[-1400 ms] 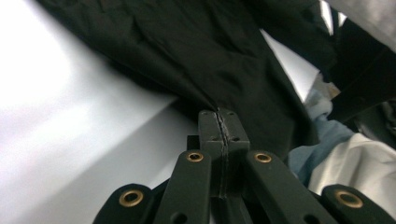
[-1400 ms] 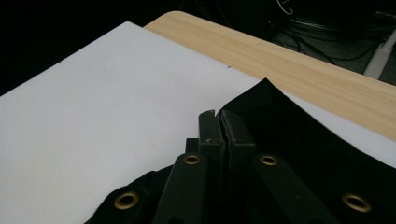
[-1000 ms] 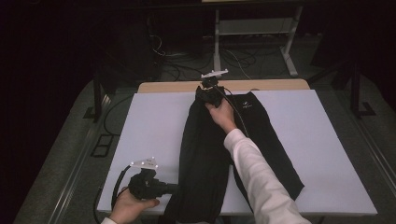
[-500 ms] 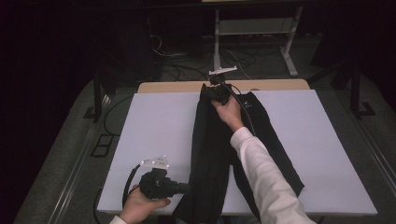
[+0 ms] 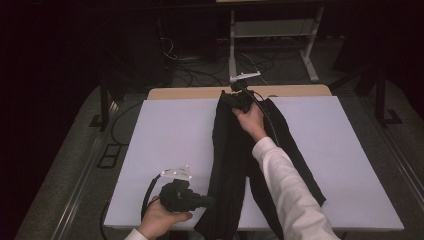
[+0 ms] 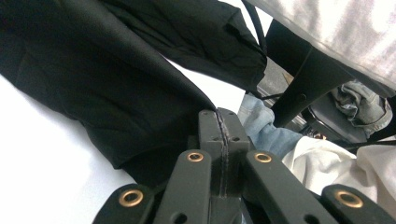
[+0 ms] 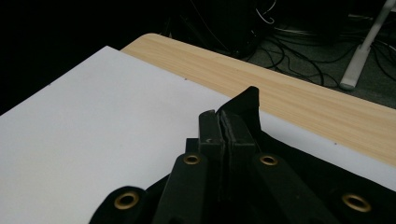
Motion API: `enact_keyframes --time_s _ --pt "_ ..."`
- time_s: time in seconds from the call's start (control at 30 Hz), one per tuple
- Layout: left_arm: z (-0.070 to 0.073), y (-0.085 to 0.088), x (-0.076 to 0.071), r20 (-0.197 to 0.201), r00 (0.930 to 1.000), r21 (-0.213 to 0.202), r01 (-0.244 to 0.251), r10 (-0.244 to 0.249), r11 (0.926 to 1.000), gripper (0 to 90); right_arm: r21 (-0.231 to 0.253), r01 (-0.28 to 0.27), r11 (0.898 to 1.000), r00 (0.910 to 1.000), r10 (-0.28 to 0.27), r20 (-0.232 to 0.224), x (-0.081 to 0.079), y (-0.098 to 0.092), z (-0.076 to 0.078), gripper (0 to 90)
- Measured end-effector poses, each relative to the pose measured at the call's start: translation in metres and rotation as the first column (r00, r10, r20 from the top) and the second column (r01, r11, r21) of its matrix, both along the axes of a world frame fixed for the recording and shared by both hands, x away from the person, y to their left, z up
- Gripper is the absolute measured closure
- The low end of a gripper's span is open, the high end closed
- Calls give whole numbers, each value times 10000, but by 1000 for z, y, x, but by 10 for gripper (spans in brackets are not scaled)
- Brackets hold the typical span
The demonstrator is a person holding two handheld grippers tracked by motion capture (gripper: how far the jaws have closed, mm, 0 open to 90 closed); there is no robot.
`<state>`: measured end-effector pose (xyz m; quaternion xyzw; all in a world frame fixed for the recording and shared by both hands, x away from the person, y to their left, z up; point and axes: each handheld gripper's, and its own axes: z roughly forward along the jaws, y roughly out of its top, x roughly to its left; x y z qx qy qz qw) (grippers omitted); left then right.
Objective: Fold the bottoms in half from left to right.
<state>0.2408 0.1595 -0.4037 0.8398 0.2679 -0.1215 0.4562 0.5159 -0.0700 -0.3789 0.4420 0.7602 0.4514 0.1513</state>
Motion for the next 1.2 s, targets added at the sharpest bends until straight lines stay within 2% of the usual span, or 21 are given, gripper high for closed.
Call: enact_keyframes --time_s 0.53,1.2 --pt "6 -26 4 173 9988 -248 456 -452 9987 892 -97 182 9998 9998 -182 -71 -2 -19 0 865" --pt "6 -60 9 117 9939 -183 1102 -1100 9937 893 -189 368 9991 9992 -370 -119 -4 -45 -1 865"
